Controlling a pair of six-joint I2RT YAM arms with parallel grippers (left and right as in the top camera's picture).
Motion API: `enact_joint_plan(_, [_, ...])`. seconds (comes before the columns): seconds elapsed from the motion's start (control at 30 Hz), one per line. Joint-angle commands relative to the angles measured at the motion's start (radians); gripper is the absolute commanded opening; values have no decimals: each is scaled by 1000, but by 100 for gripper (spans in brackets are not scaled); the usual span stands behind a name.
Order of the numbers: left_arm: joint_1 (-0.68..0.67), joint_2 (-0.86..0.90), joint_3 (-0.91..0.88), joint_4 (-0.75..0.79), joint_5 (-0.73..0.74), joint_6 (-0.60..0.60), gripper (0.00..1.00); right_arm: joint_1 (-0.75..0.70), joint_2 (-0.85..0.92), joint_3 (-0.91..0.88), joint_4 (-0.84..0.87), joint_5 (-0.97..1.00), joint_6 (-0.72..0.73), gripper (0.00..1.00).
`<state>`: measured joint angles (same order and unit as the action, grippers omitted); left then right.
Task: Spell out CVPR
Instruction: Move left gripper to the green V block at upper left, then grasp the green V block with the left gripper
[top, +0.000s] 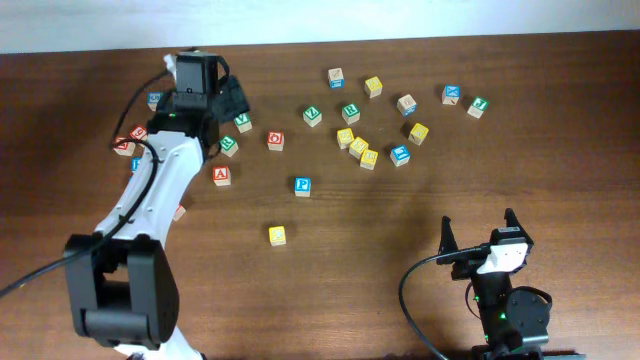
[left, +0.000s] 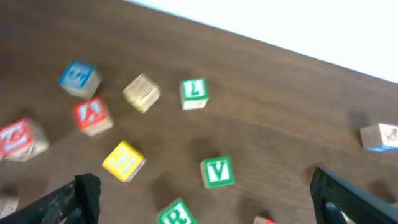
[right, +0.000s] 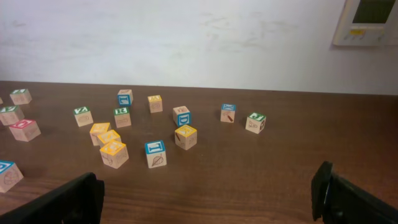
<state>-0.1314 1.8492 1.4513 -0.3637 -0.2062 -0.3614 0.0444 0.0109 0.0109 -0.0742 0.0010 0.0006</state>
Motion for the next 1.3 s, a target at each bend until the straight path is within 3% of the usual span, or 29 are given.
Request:
enact_joint_plan(0.0, [-11,45,56,-19,60,141,99,-6,-7,-5,-7,8,7,98])
enact_joint_plan(0.13, [-11,187,322,-352,61,146,99,-6,-7,-5,-7,8,7,98])
enact_joint_plan(0.2, [-11,255,388,-390,87,200,99,-6,-7,-5,-7,8,7,98])
enact_joint_plan(0.3, [-11,301,389,-399,95,195,99,-6,-7,-5,-7,8,7,98])
enact_joint_plan(0.37, [-11,330,389,-415,30,7,99,-6,-7,-5,-7,8,7,99])
enact_joint_plan(0.43, [-11,359,389,-357,103,-137,99,-6,-7,-5,-7,8,7,98])
enact_joint_plan(0.47, [-11,361,389,-341,162,-139,99,-6,-7,-5,-7,8,7,98])
enact_joint_plan(0.57, [-12,364,386,-282,147,-140,99,-6,-7,-5,-7,8,7,98])
enact_joint_plan(0.67, [-29,396,385,-241,119,-140,88,-6,-7,-5,-7,8,7,98])
enact_joint_plan(0.7, [-32,412,385,-238,112,-140,90,-6,-7,-5,-7,8,7,98])
enact_joint_plan(0.73, [-39,435,385,-238,109,-139,99,-6,-7,-5,-7,8,7,98])
enact_joint_plan(0.93, [-45,501,385,-237,100,-139,99,-6,-7,-5,-7,8,7,98])
enact_joint_plan(1.07, [-44,502,385,-234,-7,-139,85,-6,-7,-5,-7,8,7,98])
enact_joint_plan(1.13, [-43,502,385,-230,-9,-139,61,-6,-7,-5,-7,8,7,98])
enact_joint_plan(1.27, [-43,502,385,-227,-9,-139,46,-6,-7,-5,-7,8,7,98])
